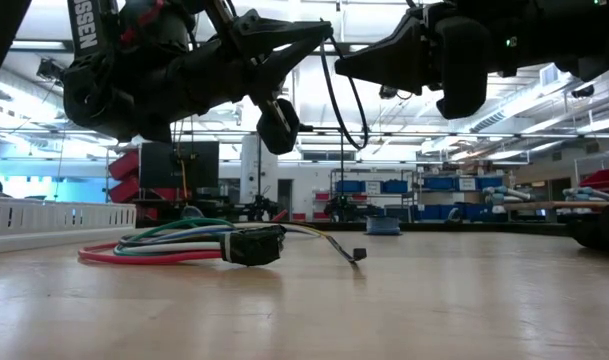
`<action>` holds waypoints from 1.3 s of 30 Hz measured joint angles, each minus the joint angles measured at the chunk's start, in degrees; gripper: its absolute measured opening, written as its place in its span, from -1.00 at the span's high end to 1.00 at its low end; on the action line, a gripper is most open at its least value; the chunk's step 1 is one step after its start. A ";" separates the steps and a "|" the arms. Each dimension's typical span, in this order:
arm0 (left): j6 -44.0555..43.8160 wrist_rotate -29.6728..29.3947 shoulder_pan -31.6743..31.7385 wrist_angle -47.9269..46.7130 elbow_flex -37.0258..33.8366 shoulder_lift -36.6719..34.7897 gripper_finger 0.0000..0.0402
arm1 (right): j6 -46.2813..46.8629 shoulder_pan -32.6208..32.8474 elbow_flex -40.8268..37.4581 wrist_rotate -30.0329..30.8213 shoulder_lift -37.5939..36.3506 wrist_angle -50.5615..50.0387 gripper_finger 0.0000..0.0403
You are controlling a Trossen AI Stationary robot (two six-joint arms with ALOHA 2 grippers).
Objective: Ziptie cables
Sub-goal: Wrap the cables together using a ziptie
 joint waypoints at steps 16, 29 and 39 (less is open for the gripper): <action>-0.24 -0.02 -0.02 -0.94 0.01 0.00 1.00 | 0.14 0.07 0.00 -1.07 0.00 1.27 1.00; -0.70 -0.52 -0.02 -1.82 0.04 0.00 1.00 | 0.15 0.04 0.00 -2.06 0.00 2.57 1.00; -0.39 -1.31 -0.04 -2.27 0.04 0.00 1.00 | 1.76 -1.22 0.02 -5.89 0.00 3.20 1.00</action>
